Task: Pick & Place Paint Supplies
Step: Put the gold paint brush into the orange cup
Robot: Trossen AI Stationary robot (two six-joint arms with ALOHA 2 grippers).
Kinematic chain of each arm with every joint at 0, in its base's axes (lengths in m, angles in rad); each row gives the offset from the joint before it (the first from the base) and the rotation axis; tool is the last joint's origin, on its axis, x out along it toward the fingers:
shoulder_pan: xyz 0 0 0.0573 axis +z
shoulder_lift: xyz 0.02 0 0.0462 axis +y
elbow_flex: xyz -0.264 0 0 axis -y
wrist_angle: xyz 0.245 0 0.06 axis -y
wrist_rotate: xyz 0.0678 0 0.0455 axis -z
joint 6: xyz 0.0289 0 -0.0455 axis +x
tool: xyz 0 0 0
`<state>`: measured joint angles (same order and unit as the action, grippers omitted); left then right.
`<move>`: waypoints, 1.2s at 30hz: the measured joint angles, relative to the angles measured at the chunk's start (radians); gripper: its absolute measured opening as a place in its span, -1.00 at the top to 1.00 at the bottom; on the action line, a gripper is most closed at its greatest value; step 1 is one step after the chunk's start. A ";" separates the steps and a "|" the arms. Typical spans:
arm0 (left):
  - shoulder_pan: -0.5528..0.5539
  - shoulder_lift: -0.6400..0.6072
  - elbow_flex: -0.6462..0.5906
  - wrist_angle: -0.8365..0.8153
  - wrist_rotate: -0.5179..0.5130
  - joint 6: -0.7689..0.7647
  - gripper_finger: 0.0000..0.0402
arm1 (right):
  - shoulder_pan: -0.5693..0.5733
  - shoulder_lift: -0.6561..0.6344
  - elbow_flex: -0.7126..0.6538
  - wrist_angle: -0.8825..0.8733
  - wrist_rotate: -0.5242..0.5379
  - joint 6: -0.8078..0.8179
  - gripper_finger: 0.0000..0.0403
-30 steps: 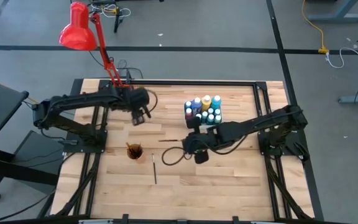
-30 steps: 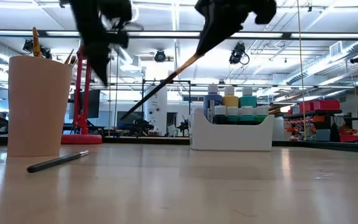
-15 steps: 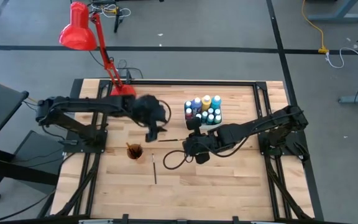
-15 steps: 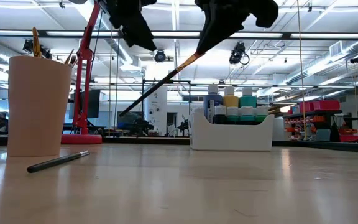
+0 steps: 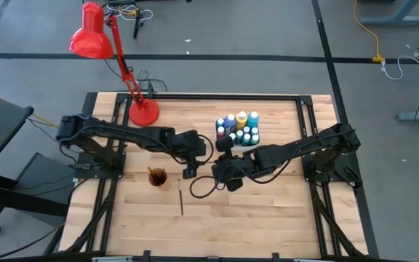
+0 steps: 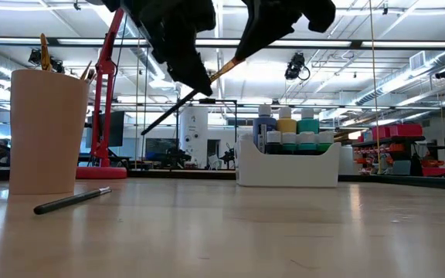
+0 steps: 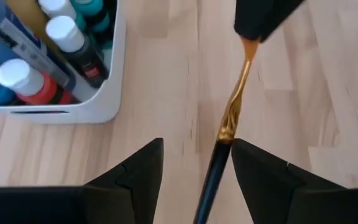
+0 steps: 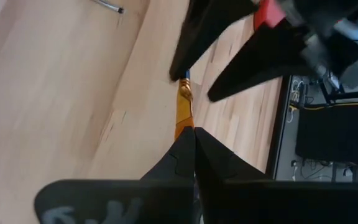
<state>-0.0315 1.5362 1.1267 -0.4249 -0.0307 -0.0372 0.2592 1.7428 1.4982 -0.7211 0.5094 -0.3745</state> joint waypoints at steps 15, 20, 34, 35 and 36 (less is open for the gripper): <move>-0.019 0.019 0.000 -0.007 0.005 0.014 0.79 | 0.000 0.000 0.000 0.075 -0.002 0.013 0.94; -0.022 0.018 0.000 -0.016 0.004 -0.056 0.87 | 0.000 0.000 0.000 0.075 -0.002 0.016 0.72; -0.099 -0.302 0.000 -0.185 -0.293 -0.086 0.87 | 0.001 0.001 0.001 0.076 -0.003 0.202 0.22; -0.113 -0.339 0.000 -0.180 -0.326 -0.098 0.85 | 0.001 0.001 0.001 0.075 -0.003 0.209 0.21; -0.129 -0.377 -0.003 -0.173 -0.360 -0.110 0.84 | 0.001 0.001 0.001 0.080 -0.006 0.213 0.20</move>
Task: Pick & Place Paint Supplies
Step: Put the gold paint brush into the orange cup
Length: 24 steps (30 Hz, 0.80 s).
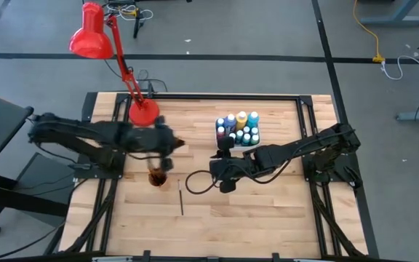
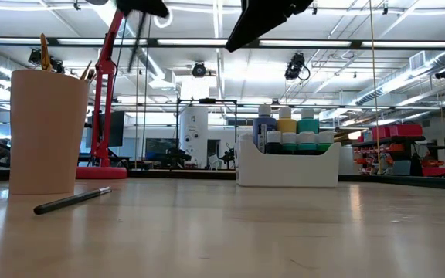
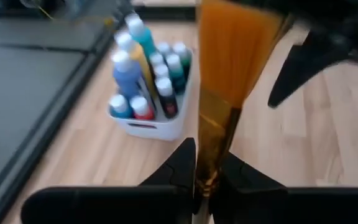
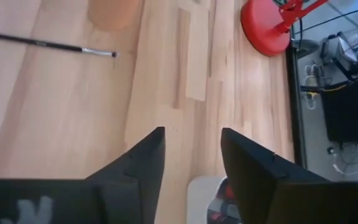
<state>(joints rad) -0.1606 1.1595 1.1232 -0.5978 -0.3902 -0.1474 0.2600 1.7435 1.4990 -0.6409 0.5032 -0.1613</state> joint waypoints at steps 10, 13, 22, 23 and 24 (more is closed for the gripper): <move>-0.275 -0.232 -0.171 0.031 -0.167 -0.170 0.88 | 0.000 0.000 0.000 0.006 -0.078 0.024 0.18; -0.342 -0.238 -0.182 0.036 -0.168 -0.212 0.84 | -0.001 0.000 0.000 0.007 -0.078 0.024 0.18; -0.448 -0.208 -0.243 0.029 -0.272 -0.337 0.88 | -0.003 0.000 0.000 0.045 -0.196 0.048 0.18; -0.451 -0.207 -0.271 0.030 -0.289 -0.377 0.88 | -0.003 0.000 0.000 0.049 -0.224 0.051 0.18; -0.453 -0.207 -0.302 0.034 -0.307 -0.416 0.87 | -0.002 0.000 0.000 0.054 -0.248 0.052 0.18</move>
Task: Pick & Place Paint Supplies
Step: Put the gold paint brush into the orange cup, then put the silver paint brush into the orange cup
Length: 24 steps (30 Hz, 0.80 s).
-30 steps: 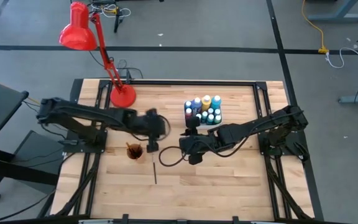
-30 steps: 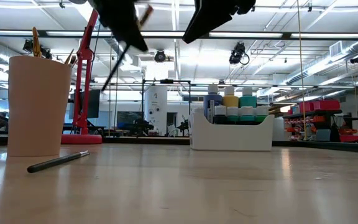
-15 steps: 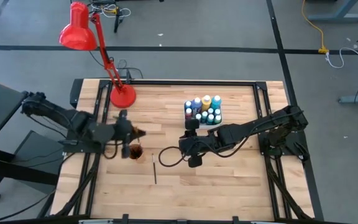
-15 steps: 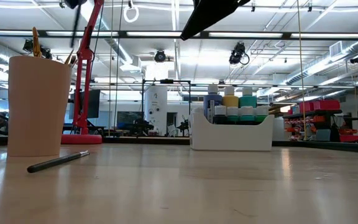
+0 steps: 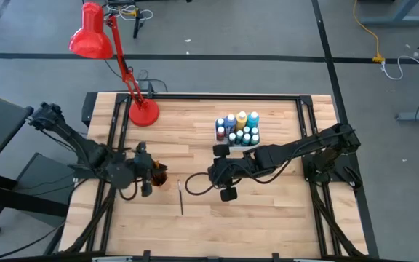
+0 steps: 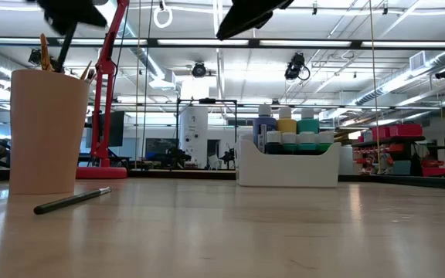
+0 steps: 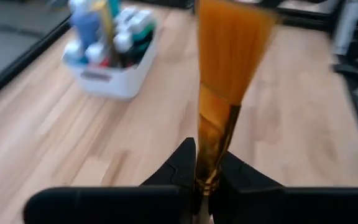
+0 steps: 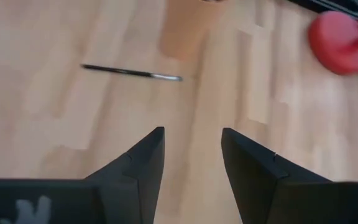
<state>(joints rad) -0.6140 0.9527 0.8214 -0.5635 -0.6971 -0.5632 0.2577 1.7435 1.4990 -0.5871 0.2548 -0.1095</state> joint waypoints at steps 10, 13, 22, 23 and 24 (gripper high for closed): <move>0.000 0.001 -0.164 0.045 -0.070 -0.159 0.60 | 0.000 0.006 0.000 0.108 -0.092 -0.023 0.18; 0.000 0.000 -0.164 0.059 -0.071 -0.149 0.60 | -0.002 0.028 0.000 0.158 -0.144 -0.081 0.18; 0.000 -0.002 -0.163 0.126 -0.183 -0.046 0.65 | -0.001 0.205 0.000 0.444 -0.275 -0.249 0.18; 0.000 -0.004 -0.163 0.140 -0.187 -0.026 0.66 | -0.002 0.231 0.000 0.484 -0.280 -0.248 0.18; 0.000 -0.004 -0.163 0.153 -0.188 -0.014 0.66 | -0.004 0.261 0.000 0.524 -0.293 -0.247 0.18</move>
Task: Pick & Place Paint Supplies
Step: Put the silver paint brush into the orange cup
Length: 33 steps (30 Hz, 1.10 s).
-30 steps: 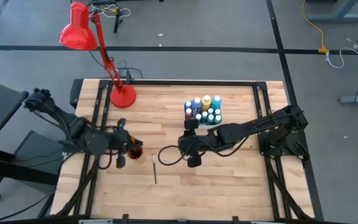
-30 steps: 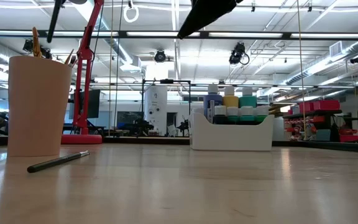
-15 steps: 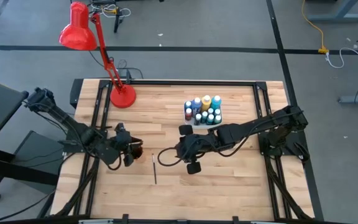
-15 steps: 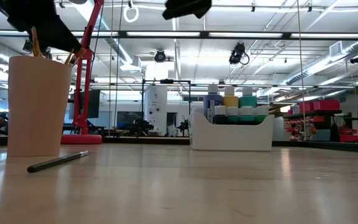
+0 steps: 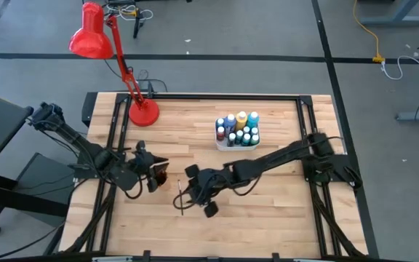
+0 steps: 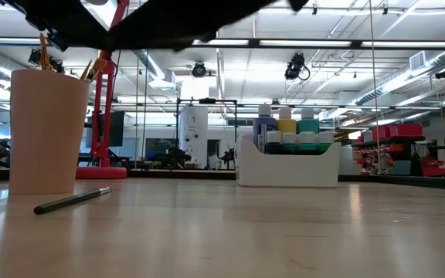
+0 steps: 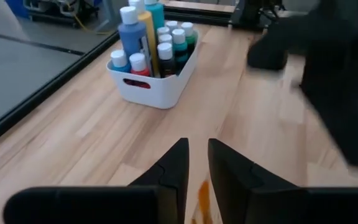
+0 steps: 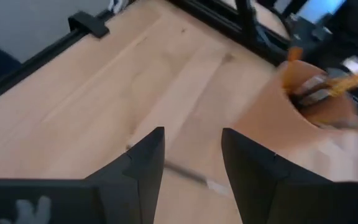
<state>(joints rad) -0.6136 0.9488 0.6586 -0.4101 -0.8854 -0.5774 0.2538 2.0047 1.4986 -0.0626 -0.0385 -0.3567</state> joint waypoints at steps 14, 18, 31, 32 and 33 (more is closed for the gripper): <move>0.000 0.000 0.000 0.036 0.022 -0.013 0.67 | -0.038 0.295 0.000 0.360 0.287 0.527 0.18; 0.000 0.000 0.000 0.038 0.043 -0.013 0.67 | -0.037 0.335 0.000 0.363 0.378 0.533 0.18; 0.000 0.000 0.000 0.044 0.052 -0.013 0.67 | -0.049 0.349 0.000 0.320 0.387 0.603 0.22; 0.000 0.000 0.000 0.044 0.052 -0.013 0.67 | -0.053 0.349 0.000 0.301 0.386 0.632 0.24; 0.000 0.000 0.000 0.044 0.052 -0.012 0.67 | -0.057 0.349 0.000 0.298 0.378 0.648 0.26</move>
<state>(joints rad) -0.6140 0.9485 0.6582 -0.3664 -0.8337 -0.5897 0.1964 2.3535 1.4989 0.2350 0.3398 0.2917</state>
